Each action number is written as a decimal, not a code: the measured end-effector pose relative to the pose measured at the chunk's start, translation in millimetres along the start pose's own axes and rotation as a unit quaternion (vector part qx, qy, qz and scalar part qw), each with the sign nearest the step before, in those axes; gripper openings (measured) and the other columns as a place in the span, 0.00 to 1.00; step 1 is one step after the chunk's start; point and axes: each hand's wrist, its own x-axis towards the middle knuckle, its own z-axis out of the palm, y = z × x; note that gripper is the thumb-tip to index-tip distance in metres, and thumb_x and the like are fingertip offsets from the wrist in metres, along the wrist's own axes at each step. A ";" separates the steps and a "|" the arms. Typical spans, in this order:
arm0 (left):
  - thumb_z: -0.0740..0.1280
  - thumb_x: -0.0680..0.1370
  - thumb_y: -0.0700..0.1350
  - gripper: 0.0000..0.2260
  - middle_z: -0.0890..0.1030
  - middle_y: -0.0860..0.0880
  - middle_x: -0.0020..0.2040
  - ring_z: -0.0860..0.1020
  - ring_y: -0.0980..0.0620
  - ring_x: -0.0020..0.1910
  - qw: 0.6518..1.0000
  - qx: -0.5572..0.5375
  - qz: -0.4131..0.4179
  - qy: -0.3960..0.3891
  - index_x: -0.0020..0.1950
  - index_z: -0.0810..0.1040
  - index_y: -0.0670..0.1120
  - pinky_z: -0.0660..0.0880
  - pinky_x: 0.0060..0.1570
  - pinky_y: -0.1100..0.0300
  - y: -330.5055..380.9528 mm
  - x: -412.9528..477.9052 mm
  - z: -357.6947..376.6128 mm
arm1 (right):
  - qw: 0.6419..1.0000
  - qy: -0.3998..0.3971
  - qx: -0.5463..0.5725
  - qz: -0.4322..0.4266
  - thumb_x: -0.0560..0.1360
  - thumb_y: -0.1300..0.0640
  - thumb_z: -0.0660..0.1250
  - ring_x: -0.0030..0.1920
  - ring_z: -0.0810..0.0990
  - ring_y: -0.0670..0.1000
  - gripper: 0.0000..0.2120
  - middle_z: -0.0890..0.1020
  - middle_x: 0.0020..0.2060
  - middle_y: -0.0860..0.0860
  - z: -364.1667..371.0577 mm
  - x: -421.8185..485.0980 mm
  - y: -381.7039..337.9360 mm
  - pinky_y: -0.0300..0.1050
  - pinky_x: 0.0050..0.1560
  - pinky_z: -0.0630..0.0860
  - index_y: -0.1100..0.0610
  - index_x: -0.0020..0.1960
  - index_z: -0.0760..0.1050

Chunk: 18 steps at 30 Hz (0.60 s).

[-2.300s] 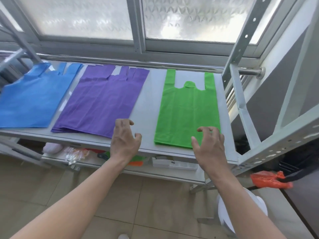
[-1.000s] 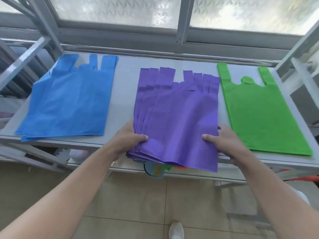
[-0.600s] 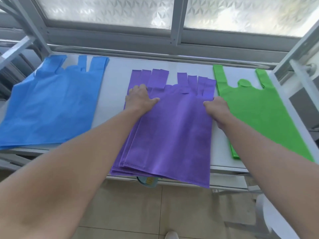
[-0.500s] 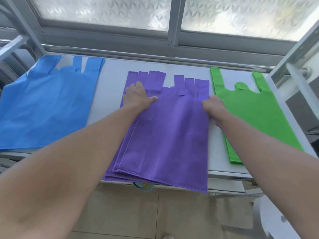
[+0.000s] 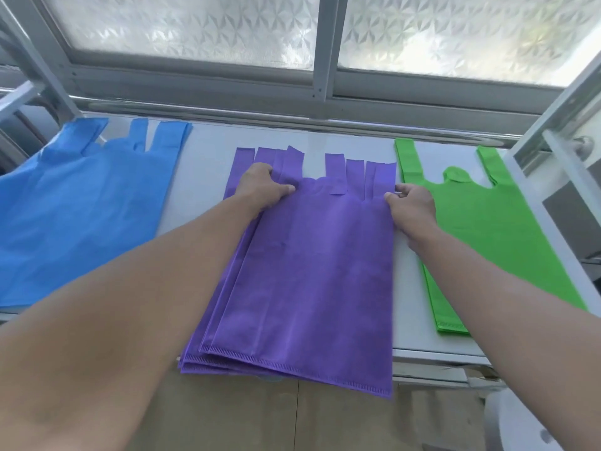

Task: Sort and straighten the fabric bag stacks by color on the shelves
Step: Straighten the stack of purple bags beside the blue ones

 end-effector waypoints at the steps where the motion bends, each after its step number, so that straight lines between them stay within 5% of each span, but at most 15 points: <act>1: 0.75 0.76 0.49 0.15 0.71 0.50 0.47 0.70 0.49 0.47 1.000 -0.001 0.016 0.000 0.48 0.69 0.47 0.67 0.42 0.58 -1.1 -0.1 0.7 | 1.000 -0.003 0.002 -0.005 0.79 0.58 0.69 0.58 0.85 0.55 0.17 0.86 0.56 0.55 -0.1 2.1 0.4 0.54 0.64 0.79 0.60 0.66 0.81; 6: 0.76 0.76 0.45 0.16 0.76 0.48 0.65 0.76 0.49 0.61 0.995 -0.024 0.081 0.045 0.62 0.78 0.46 0.75 0.60 0.56 -10.8 1.1 5.2 | 0.999 0.013 0.001 -0.045 0.79 0.59 0.69 0.49 0.85 0.53 0.12 0.86 0.48 0.52 -6.0 6.9 -5.9 0.52 0.58 0.81 0.56 0.60 0.83; 9: 0.72 0.77 0.39 0.17 0.73 0.45 0.67 0.77 0.48 0.54 0.994 -0.020 0.035 0.102 0.66 0.77 0.47 0.75 0.53 0.57 -12.2 2.5 7.6 | 0.998 0.011 -0.040 -0.045 0.77 0.56 0.72 0.50 0.85 0.56 0.13 0.86 0.49 0.55 -5.7 13.1 -3.0 0.56 0.58 0.81 0.57 0.61 0.83; 11: 0.70 0.77 0.37 0.21 0.73 0.44 0.67 0.75 0.47 0.51 0.992 -0.042 -0.034 0.116 0.69 0.73 0.45 0.74 0.48 0.57 -8.4 4.4 7.9 | 0.990 -0.014 -0.135 -0.045 0.78 0.51 0.73 0.56 0.83 0.61 0.17 0.85 0.52 0.61 -4.3 15.4 -5.7 0.54 0.57 0.78 0.64 0.59 0.82; 14: 0.76 0.75 0.42 0.22 0.75 0.48 0.57 0.74 0.47 0.52 0.990 -0.073 -0.083 0.084 0.65 0.72 0.44 0.75 0.50 0.56 -0.9 6.4 5.6 | 0.963 -0.058 -0.263 -0.029 0.78 0.45 0.73 0.48 0.79 0.62 0.23 0.77 0.42 0.61 -3.5 14.7 -21.1 0.49 0.43 0.68 0.63 0.38 0.72; 18: 0.76 0.74 0.39 0.15 0.79 0.51 0.50 0.79 0.50 0.53 0.993 0.001 0.071 0.090 0.60 0.81 0.46 0.75 0.52 0.60 1.9 -3.9 8.4 | 0.970 -0.092 -0.224 0.027 0.74 0.48 0.79 0.41 0.75 0.58 0.23 0.75 0.36 0.56 0.7 26.7 -28.2 0.47 0.37 0.68 0.58 0.35 0.68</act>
